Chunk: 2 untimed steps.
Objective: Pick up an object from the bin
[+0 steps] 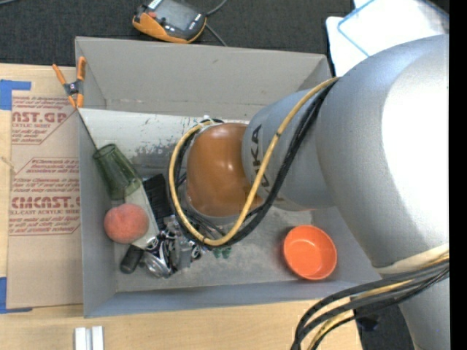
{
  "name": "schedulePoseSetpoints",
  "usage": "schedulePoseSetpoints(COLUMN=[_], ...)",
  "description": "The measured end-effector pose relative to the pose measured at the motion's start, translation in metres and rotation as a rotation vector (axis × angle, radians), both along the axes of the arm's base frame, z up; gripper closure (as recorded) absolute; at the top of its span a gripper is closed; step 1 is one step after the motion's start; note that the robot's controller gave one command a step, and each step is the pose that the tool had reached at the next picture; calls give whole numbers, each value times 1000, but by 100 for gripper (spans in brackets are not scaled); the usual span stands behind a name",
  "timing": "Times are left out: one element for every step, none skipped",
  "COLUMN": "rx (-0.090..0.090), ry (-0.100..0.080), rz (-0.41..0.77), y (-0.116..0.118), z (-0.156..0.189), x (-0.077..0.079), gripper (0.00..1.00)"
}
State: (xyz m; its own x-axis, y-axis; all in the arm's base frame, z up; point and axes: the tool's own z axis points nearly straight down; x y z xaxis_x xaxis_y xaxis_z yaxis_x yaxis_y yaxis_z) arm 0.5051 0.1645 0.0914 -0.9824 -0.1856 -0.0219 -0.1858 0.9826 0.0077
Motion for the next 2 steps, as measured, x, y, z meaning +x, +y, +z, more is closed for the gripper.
schedulePoseSetpoints(rx=[3,5], ry=[-20,0], rz=[243,-33], y=[-8,-2], z=[52,121], x=[-5,7], gripper=[100,100])
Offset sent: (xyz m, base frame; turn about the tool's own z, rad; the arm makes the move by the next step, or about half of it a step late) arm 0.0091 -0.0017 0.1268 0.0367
